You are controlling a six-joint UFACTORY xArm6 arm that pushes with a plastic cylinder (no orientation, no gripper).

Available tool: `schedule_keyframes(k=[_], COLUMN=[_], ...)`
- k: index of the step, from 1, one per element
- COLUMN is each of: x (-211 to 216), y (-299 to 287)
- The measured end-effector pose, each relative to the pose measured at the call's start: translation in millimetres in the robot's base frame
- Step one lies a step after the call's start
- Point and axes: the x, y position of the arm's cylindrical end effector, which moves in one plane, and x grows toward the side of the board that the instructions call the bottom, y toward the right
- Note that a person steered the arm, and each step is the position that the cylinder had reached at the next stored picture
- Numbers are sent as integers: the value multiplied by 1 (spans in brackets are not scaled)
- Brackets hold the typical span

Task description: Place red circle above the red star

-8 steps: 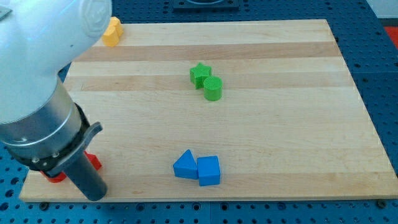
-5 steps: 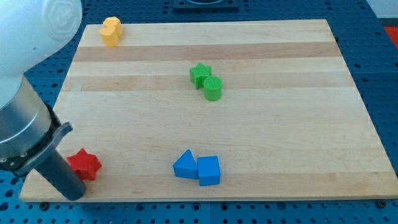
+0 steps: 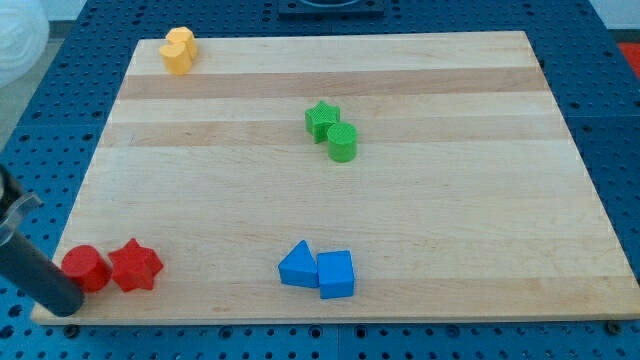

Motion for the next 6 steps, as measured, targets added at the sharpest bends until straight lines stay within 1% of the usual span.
schedule_keyframes(k=[3, 6], x=[-34, -93], y=[2, 2])
